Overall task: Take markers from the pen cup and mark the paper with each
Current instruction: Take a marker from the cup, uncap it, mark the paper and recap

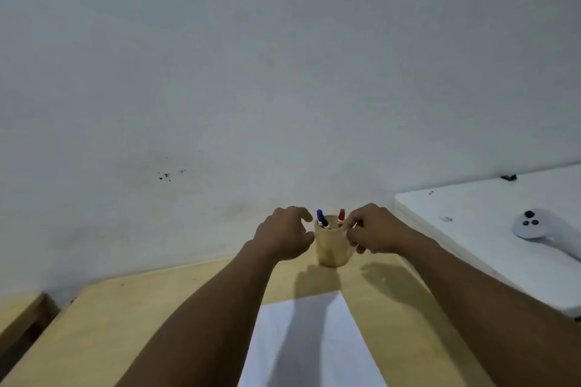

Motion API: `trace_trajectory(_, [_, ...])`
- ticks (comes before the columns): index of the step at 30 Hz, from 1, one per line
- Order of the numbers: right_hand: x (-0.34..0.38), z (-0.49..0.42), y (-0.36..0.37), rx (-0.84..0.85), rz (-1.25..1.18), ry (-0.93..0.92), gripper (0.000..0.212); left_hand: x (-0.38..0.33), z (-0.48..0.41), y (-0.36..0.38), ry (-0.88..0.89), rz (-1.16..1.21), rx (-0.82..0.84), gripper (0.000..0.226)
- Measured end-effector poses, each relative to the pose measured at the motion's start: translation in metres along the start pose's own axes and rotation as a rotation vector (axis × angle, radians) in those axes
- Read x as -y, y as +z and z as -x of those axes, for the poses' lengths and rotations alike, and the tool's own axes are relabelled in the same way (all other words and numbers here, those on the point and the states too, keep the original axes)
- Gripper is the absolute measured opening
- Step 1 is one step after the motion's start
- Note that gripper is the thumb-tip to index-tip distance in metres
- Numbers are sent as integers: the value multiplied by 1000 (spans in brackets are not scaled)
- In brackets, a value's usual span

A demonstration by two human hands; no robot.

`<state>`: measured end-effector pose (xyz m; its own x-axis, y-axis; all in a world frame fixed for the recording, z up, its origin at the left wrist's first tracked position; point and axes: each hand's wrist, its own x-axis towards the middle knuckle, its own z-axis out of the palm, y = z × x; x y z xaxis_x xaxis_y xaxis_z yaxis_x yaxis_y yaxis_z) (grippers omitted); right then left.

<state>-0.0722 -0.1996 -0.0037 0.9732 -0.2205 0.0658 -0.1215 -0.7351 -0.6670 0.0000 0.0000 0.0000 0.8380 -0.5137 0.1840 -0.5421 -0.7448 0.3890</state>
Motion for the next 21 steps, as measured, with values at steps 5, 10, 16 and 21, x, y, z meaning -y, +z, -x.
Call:
trace_trajectory(5, [-23,-48,12,-25,-22,13,18,10,-57,24,47,-73,-15,50])
trace_trajectory(10, [-33,-68,19,-9,-63,17,18,18,-95,40,64,-34,5,30])
trace_trajectory(16, [-22,-54,17,8,-128,56,17,14,-89,24,83,45,-154,16])
trace_trajectory(21, [21,-29,15,133,-497,177,49,4,-49,-27,51,205,-323,20])
